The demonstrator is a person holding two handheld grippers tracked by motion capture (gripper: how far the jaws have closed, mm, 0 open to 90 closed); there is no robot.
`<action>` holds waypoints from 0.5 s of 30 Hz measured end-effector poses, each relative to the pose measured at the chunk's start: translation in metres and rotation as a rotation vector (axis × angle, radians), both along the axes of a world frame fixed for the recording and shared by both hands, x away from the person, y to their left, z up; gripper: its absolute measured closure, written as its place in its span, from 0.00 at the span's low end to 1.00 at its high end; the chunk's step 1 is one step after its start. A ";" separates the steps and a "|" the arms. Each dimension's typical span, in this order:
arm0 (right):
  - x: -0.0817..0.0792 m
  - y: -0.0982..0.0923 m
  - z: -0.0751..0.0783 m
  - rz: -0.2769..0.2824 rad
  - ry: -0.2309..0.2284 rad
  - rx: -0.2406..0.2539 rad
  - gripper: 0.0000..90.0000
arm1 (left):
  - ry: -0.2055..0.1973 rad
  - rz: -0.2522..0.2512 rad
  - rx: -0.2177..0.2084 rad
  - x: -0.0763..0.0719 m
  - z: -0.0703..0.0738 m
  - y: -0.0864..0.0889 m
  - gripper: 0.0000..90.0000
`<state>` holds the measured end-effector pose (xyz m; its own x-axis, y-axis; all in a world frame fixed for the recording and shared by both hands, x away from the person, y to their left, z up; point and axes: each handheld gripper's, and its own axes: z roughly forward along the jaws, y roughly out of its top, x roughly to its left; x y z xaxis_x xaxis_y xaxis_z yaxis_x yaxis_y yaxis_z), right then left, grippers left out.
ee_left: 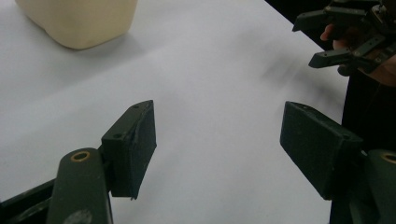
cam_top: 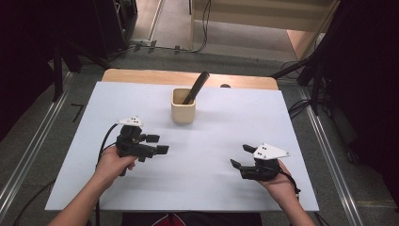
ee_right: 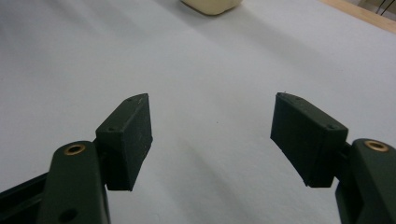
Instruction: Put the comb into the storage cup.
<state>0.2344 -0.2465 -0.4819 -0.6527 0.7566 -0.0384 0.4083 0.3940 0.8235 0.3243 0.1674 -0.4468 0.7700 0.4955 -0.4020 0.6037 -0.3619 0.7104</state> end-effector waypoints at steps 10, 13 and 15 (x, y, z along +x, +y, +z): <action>0.000 -0.001 0.000 0.000 0.000 -0.004 0.30 | -0.006 0.008 0.023 -0.010 -0.001 0.012 0.31; 0.000 -0.001 0.000 -0.002 0.001 -0.005 0.30 | -0.007 0.011 0.029 -0.012 -0.002 0.016 0.31; 0.000 -0.002 0.000 -0.003 0.003 -0.003 0.30 | -0.012 0.015 0.038 -0.013 -0.002 0.018 0.31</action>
<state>0.2343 -0.2480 -0.4819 -0.6509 0.7581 -0.0392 0.4114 0.3957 0.8211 0.3108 0.1857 -0.4486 0.7668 0.5218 -0.3739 0.6011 -0.3795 0.7033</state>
